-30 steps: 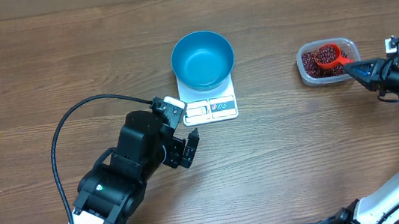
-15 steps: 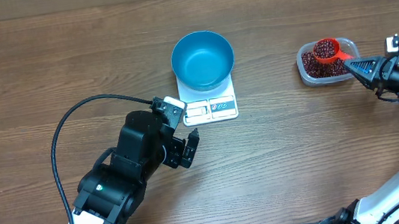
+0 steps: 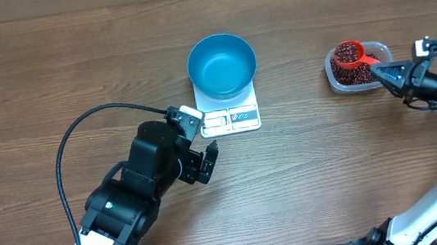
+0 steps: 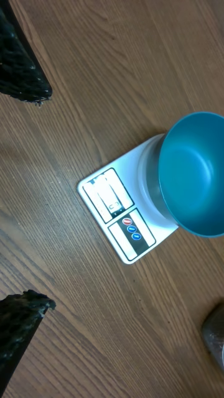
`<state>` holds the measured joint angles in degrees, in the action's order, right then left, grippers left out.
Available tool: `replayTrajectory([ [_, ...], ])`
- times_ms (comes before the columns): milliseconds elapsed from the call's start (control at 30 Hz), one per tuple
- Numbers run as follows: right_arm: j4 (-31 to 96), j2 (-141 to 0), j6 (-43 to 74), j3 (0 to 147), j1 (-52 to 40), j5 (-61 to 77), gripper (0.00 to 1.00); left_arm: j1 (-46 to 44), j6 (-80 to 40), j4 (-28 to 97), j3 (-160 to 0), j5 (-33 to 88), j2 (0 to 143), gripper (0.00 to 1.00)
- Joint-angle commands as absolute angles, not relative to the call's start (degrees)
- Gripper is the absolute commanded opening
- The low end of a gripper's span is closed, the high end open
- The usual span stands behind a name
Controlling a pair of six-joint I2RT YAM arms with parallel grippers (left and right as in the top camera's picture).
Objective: Scoop item into bowl and weigh 150g on scale
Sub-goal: 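Carry the filled scoop leftward over the blue bowl on the scale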
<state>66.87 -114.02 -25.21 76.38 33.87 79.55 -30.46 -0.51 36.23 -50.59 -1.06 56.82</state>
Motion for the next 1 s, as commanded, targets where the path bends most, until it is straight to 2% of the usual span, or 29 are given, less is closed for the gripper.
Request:
replayTrajectory([
  [0, 66.67, -114.52, -26.11, 76.07, 31.38, 83.9, 0.04, -30.79, -1.45, 36.23, -50.24, -0.38, 56.9, 0.99],
  [467, 65.84, -114.52, -26.11, 76.07, 21.1, 88.09, 0.04, -30.79, -1.45, 36.23, -50.24, -0.4, 56.9, 1.0],
  [967, 63.72, -114.52, -26.04, 76.07, 14.68, 88.84, 0.04, -30.79, -1.45, 36.23, -50.24, -0.4, 56.9, 1.0],
])
